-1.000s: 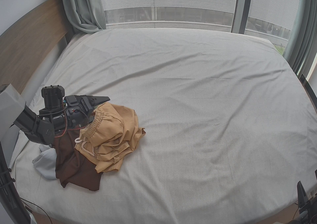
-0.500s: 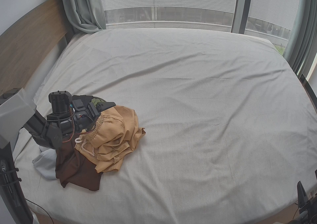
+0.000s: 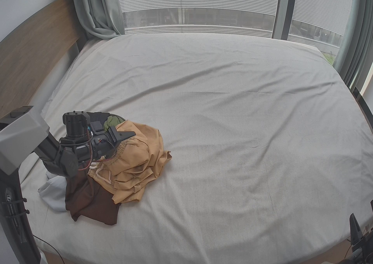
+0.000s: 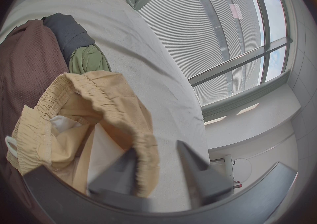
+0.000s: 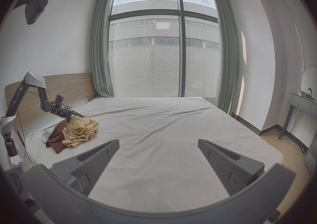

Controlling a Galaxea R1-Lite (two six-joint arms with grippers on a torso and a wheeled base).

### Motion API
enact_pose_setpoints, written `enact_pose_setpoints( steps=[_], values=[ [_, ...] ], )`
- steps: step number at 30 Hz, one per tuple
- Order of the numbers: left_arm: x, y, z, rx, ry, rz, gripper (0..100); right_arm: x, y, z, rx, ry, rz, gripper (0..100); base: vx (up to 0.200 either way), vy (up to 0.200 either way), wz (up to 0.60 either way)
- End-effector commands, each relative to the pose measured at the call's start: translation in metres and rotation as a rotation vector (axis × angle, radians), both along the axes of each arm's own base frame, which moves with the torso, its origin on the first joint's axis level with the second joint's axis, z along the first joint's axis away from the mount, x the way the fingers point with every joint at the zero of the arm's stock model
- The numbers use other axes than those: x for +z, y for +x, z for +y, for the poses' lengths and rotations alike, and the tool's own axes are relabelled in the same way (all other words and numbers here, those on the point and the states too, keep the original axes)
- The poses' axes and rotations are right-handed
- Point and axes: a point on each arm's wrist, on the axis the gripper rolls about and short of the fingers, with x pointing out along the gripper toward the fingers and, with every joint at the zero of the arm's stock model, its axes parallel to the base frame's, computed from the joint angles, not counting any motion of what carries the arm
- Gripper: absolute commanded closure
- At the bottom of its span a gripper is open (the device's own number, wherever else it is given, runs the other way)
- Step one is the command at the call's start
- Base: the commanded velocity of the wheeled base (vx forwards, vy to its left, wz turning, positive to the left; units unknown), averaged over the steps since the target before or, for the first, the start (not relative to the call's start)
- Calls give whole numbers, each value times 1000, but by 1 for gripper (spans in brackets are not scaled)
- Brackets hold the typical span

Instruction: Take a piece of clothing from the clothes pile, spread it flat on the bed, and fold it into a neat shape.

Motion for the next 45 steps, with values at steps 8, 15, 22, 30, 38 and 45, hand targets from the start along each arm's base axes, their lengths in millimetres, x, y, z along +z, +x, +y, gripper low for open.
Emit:
enact_pose_setpoints(
  steps=[8, 15, 22, 30, 38, 45],
  values=[
    [-4, -3, 1, -13, 22, -3, 100, -5, 0, 0, 0, -1, 1, 0, 0, 0, 0],
    [25, -22, 4, -12, 9, -69, 100, -5, 0, 0, 0, -1, 1, 0, 0, 0, 0],
    [49, -33, 12, 8, 2, -164, 100, -5, 0, 0, 0, -1, 1, 0, 0, 0, 0],
    [89, -64, 11, -8, -77, -229, 100, -5, 0, 0, 0, -1, 1, 0, 0, 0, 0],
    [117, -82, 9, -36, -96, -363, 100, -5, 0, 0, 0, -1, 1, 0, 0, 0, 0],
    [128, -96, -1, -78, -99, -410, 100, -5, 0, 0, 0, 1, 1, 0, 0, 0, 0]
  ],
)
